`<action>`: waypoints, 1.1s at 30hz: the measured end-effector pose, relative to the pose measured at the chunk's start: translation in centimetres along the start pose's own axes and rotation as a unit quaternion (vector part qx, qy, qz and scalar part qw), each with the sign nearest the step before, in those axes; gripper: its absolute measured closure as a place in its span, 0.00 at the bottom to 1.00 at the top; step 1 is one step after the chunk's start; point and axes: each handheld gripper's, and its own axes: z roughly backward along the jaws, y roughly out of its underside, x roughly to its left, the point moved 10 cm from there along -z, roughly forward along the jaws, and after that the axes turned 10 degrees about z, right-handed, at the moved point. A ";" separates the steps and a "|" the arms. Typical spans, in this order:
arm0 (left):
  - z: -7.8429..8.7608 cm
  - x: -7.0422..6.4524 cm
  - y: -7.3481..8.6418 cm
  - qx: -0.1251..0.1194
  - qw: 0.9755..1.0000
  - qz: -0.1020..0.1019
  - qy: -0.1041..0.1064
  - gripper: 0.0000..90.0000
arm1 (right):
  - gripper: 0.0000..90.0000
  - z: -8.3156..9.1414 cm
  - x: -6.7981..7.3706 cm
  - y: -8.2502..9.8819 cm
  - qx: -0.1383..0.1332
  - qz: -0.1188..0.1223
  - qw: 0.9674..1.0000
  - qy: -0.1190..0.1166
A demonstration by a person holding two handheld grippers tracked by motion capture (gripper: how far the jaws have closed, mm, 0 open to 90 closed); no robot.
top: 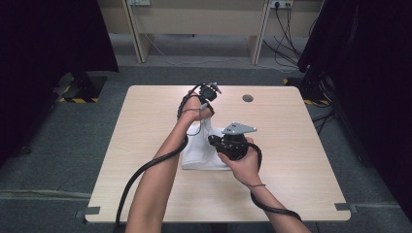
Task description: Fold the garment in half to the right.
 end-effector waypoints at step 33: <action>-1.0 -0.8 0.0 0.005 1.000 -0.011 0.005 0.94 | 0.91 0.0 0.0 1.4 0.010 -0.003 1.000 0.005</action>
